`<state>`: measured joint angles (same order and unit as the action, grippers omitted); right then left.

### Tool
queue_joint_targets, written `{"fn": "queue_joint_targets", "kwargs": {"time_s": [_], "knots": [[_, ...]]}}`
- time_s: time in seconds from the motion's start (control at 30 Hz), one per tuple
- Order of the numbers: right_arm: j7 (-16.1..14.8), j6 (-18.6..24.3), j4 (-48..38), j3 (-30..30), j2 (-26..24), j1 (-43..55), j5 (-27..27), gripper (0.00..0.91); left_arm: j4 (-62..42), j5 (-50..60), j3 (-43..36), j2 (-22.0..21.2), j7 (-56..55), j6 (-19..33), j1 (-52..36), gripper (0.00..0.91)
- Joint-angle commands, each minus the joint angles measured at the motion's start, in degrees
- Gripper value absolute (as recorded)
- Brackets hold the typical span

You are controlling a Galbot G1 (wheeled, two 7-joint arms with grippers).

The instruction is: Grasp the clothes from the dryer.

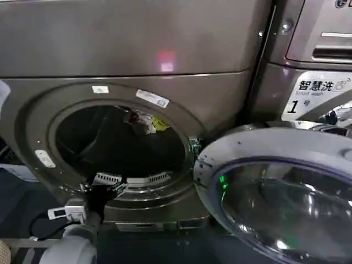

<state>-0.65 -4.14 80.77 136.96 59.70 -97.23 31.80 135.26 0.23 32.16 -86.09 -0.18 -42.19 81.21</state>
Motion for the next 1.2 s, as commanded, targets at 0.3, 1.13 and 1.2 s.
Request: {"fn": "queue_joint_targets", "kwargs": {"time_s": [0.3,1.13,1.2], "knots": [[0.04,0.17,0.10,-0.03,0.23,-0.03,-0.14,0.907,-0.24,0.12,-0.15,0.13,0.21,-2.81,0.05,0.907],[-0.05,0.88,1.44,-1.15,-0.94,0.58,-1.37,0.907,-29.44,4.06,-0.87,-0.12,1.29,6.32,-26.55,0.907],[-0.05,0.90,1.43,-1.45,-1.00,0.75,-1.42,0.907,-34.17,4.48,-0.86,-0.49,1.36,10.17,-30.06,0.907]]}}
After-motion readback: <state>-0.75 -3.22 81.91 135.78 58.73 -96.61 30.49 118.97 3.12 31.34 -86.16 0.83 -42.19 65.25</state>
